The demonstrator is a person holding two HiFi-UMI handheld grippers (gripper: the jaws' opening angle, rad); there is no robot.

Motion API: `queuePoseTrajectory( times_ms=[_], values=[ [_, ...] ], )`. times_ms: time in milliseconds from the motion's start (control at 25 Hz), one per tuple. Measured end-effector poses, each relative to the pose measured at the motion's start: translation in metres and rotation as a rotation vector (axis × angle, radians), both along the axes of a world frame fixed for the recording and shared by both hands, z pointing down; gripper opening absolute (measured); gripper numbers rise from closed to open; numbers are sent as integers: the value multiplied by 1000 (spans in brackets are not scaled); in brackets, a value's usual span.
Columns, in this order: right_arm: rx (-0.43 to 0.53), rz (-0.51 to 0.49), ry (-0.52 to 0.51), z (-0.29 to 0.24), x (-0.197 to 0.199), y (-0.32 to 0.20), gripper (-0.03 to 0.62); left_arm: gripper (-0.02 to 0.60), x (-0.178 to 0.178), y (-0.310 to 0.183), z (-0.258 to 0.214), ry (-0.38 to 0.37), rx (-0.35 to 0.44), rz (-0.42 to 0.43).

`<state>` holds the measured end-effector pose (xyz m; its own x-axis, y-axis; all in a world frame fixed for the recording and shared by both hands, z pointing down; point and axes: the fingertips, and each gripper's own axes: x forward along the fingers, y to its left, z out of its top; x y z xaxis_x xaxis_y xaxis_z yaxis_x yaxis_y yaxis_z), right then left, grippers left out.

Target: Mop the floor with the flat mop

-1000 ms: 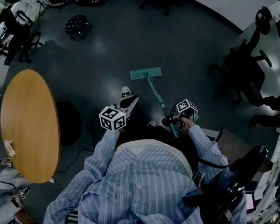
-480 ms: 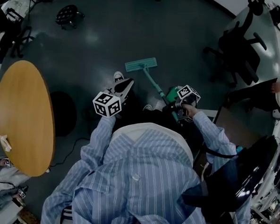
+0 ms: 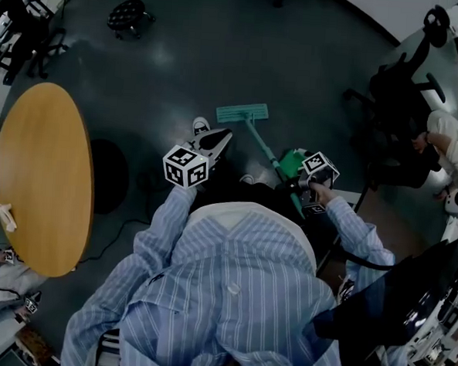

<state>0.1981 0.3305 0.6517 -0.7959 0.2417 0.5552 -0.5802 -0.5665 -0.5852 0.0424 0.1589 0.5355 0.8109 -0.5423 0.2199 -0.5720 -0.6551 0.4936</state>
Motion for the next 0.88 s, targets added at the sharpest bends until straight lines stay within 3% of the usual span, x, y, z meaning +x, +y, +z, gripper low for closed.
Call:
queuePoseTrajectory(
  times_ms=[480,880],
  values=[
    [7,-19,-12,-6,-5,-3,52,15,2,-8,-2,-14,-3,38],
    [7,-23,-2,-7,-4,-3,52,15,0,-7,0,9,-29,18]
  ],
)
